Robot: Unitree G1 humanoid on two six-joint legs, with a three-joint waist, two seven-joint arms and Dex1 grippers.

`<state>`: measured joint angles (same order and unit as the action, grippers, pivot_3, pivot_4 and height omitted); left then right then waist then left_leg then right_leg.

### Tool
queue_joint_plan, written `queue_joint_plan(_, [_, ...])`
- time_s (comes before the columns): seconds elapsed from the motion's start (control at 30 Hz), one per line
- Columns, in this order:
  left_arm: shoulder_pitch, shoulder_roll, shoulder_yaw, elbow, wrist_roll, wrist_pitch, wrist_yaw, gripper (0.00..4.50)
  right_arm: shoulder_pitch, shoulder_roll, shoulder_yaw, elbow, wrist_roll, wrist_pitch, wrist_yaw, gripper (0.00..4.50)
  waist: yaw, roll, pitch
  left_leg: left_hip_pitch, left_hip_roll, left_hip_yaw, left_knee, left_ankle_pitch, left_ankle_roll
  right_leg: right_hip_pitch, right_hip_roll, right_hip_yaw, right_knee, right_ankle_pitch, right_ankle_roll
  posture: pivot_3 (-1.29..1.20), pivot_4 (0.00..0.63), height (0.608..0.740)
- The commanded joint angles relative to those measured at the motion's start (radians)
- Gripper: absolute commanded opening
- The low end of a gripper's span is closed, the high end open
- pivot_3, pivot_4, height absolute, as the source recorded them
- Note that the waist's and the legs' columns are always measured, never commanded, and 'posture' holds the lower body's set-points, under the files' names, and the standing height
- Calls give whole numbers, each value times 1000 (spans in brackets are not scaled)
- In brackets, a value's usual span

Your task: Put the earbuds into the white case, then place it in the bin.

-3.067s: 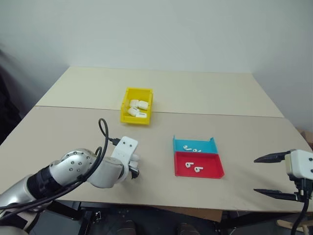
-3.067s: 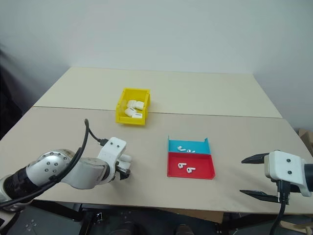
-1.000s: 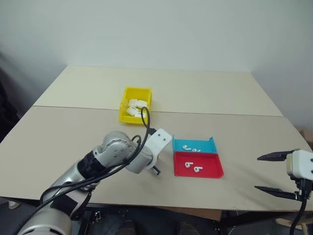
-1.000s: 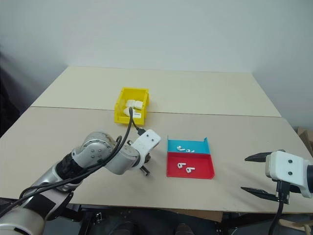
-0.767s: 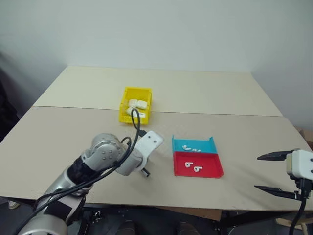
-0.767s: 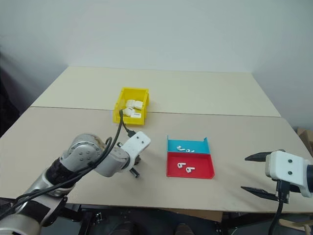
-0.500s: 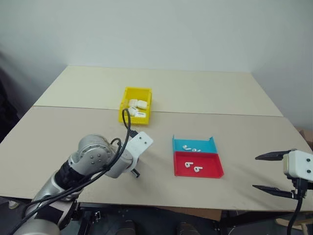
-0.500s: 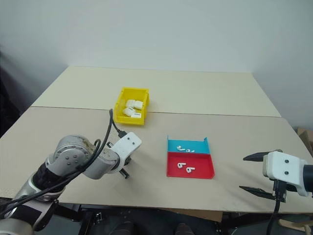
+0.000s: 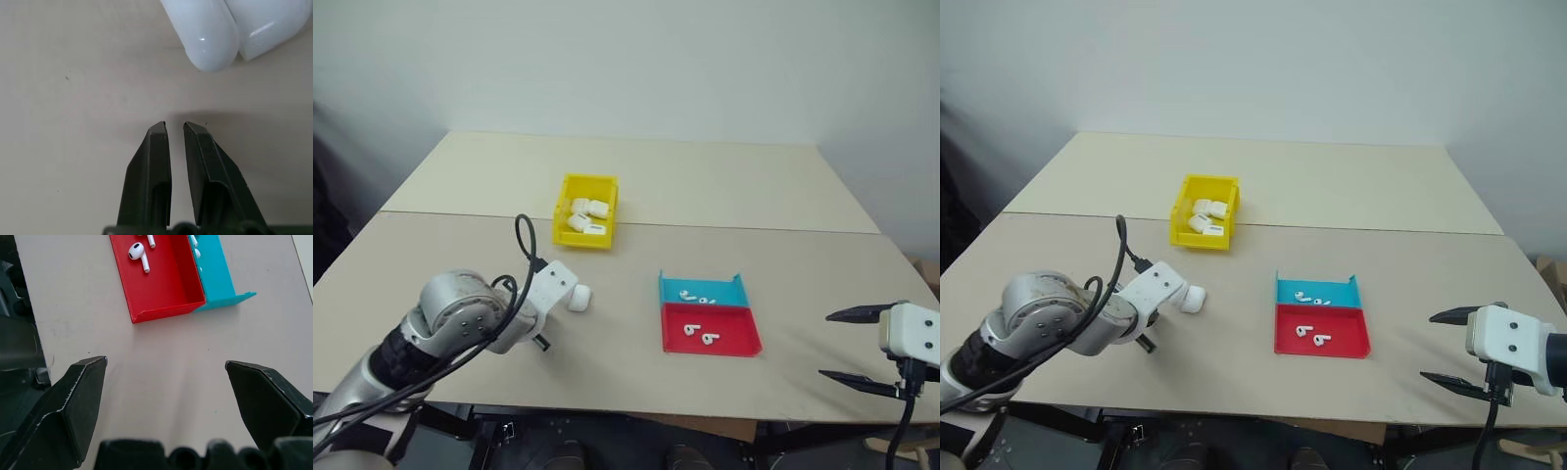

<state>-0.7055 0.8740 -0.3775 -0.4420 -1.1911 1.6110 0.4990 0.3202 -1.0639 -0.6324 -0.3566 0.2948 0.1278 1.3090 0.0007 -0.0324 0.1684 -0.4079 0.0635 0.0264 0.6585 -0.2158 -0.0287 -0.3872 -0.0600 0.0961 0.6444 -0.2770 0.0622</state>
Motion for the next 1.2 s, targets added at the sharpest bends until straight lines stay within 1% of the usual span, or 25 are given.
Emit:
queue_joint_plan(0.03, [-24, 29, 13, -125, -71, 3, -93, 625, 4, 6, -21, -18, 4, -21, -2, 4500, -1, 0, 0, 0, 0, 0, 0, 0, 0, 0, 0, 0, 0, 0, 0, 0, 150, 740])
queue_joint_plan(0.13, [-43, -1, 22, -141, -77, 3, -104, 625, 4, 7, -18, -16, 2, -24, -4, 4500, -1, 0, 0, 0, 0, 0, 0, 0, 0, 0, 0, 0, 0, 0, 0, 0, 150, 740])
queue_joint_plan(0.23, [-68, -93, 61, -85, -62, 3, -68, 625, -4, 4, -12, -17, 3, -20, -7, 4500, 4, 0, 0, 0, 0, 0, 1, 0, 0, 1, 0, 0, 1, 0, 0, 0, 150, 740])
queue_joint_plan(0.43, [-96, -300, 56, 40, 81, 3, 22, 625, -9, 1, -15, -19, 4, -19, -6, 4500, 4, 0, 0, 0, 0, -1, 1, 0, 0, 1, 0, 0, 1, 0, 0, 0, 150, 740])
queue_joint_plan(0.57, [-96, -352, 4, 81, 183, 3, -1, 625, 0, 6, -24, -27, 2, -17, -7, 4500, -3, 0, 0, 0, 0, -1, 0, 0, 1, 0, 0, 0, 0, 0, 0, 0, 150, 740])
queue_joint_plan(0.67, [-92, -346, -11, 81, 226, 3, -34, 625, 7, 9, -31, -40, 6, -10, -9, 4500, -4, 0, 0, 0, 0, -1, 0, 0, 1, 0, 0, 0, 1, 0, 0, 0, 150, 740])
queue_joint_plan(0.87, [-28, -168, 15, 1, 219, 3, -105, 625, 23, 21, -33, -50, 0, -9, -18, 4500, -19, 0, 0, 0, 0, -1, 0, 0, 1, 0, 0, 0, 1, 0, 0, 0, 150, 740])
queue_joint_plan(0.93, [-10, -101, 16, -23, 216, 3, -140, 625, 20, 21, -28, -49, -2, -9, -22, 4500, -17, 0, 0, 0, 0, -1, 0, 0, 1, 0, 0, 0, 1, 0, 0, 0, 150, 740])
queue_joint_plan(1.03, [24, -31, 23, -44, 243, 3, -180, 625, 2, 16, -8, -39, 0, -10, -30, 4500, -14, 0, 0, 0, 0, -1, 0, 0, 1, 1, 0, 0, 1, 0, 0, 0, 150, 740])
queue_joint_plan(1.1, [33, -19, 28, -37, 288, 3, -189, 625, -13, 13, 10, -26, -4, -15, -36, 4500, -14, 0, 0, 1, 0, -1, 0, 0, 1, 1, 0, 0, 1, 0, 0, 0, 150, 740])
queue_joint_plan(1.2, [31, -69, 67, 6, 394, 3, -183, 625, -30, 11, 32, -14, -9, -21, -44, 4500, -9, 0, 0, 0, 0, -1, 1, 0, 1, 1, 0, 0, 1, 0, 0, 0, 150, 740])
